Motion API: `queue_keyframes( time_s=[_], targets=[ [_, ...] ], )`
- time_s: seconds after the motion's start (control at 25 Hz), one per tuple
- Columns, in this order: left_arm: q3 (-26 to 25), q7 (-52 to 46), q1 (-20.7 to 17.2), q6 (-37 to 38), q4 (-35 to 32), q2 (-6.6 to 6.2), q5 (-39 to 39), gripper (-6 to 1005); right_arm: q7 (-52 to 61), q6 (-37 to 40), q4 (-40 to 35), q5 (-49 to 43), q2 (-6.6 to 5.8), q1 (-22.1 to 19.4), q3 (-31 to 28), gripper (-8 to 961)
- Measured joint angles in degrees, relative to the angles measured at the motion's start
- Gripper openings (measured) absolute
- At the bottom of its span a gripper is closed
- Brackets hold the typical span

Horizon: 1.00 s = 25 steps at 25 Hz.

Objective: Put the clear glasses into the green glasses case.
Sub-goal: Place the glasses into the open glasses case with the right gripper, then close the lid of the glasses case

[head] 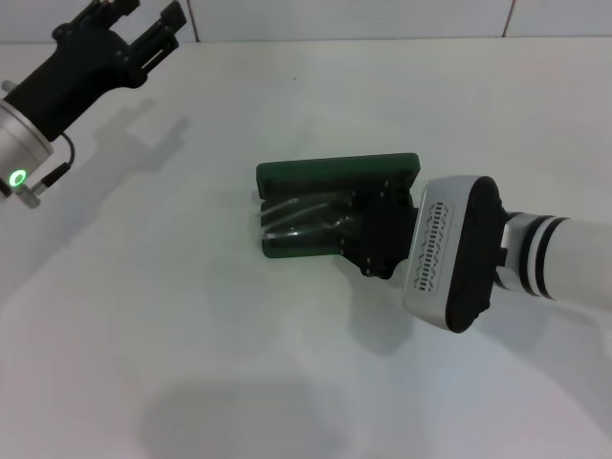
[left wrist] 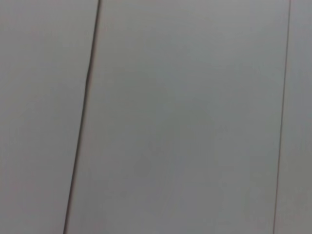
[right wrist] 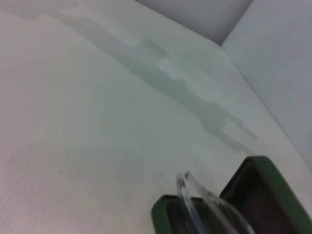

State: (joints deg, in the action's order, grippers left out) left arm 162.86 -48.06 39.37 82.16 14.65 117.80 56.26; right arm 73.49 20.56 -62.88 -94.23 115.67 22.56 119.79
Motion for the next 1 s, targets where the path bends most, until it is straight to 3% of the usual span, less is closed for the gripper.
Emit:
queue_keyframes(
  time_s=[0.16,0.56,0.68,0.88,1.0],
  targets=[
    [0.0,-0.33,-0.1,0.01,0.13,-0.17,-0.13,696,0.0,0.16,-2.07,-2.58,0.03,-1.77,-1.33,274],
    [0.0,-0.37,-0.03,0.02,0.48,-0.21,-0.73,697,0.04,0.48,-5.1,-5.25,-0.15,-4.79,-2.6,273],
    [0.0,-0.31,-0.01,0.02,0.48,-0.27,-0.73,697,0.12,5.83,-6.57,-5.13,-0.18,-5.93,-5.81,272],
    [0.0,0.01,0.99,-0.19,0.47,-0.18,-0.74,696,2.21,23.7,-6.4,-4.87,0.04,-5.28,-15.55,270],
    [0.0,0.19,1.49,-0.58,0.46,0.08,-0.74,697,3.44,24.39,-6.02,-5.6,0.01,-5.25,-16.53,268]
  ],
)
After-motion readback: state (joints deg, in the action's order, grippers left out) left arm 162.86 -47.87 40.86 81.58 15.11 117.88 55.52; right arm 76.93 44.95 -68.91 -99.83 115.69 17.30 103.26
